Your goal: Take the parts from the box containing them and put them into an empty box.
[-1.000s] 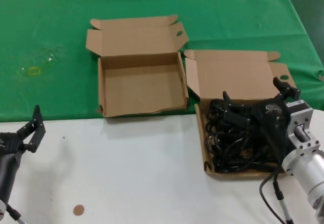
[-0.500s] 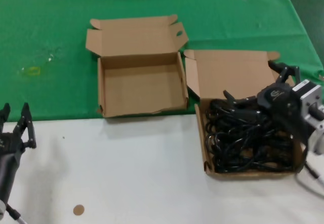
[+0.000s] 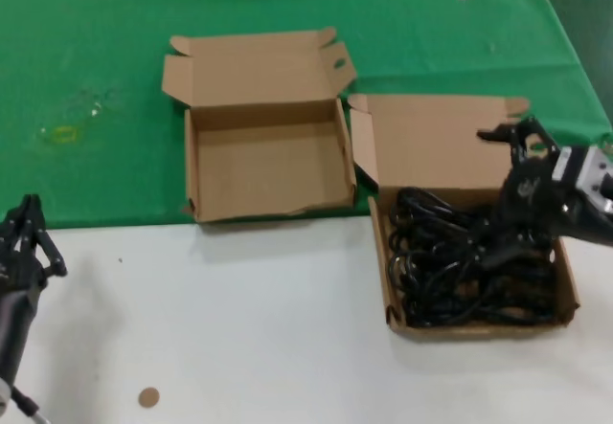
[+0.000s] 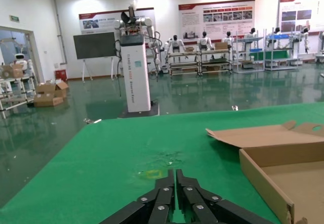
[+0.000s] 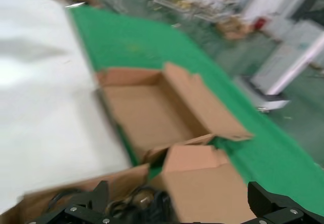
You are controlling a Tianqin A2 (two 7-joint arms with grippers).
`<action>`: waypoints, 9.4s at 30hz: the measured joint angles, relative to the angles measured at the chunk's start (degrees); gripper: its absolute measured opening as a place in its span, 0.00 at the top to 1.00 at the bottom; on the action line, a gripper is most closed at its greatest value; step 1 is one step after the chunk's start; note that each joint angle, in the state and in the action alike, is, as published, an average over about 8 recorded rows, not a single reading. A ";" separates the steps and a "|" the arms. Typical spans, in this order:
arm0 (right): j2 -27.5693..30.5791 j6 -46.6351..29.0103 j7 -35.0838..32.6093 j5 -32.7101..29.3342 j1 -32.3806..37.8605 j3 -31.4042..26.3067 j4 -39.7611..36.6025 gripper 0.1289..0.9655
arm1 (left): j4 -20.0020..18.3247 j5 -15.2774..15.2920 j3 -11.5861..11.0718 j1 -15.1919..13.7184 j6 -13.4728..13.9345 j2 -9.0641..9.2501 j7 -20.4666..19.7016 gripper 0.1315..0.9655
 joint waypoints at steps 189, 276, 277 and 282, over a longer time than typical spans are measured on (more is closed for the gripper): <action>-47.12 -22.21 -17.85 -30.13 49.16 -11.14 -55.49 0.42 | 0.00 0.01 0.00 0.00 0.00 0.00 -0.01 0.97; -39.82 29.55 -4.66 -0.90 -21.50 21.00 1.37 0.00 | 0.00 -0.01 0.00 0.00 0.00 0.00 0.00 0.00; -39.82 29.55 -4.66 -0.90 -21.50 21.00 1.37 0.00 | 0.00 -0.01 0.00 0.00 0.00 0.00 0.00 0.00; -39.82 29.55 -4.66 -0.90 -21.50 21.00 1.37 0.00 | 0.00 -0.01 0.00 0.00 0.00 0.00 0.00 0.00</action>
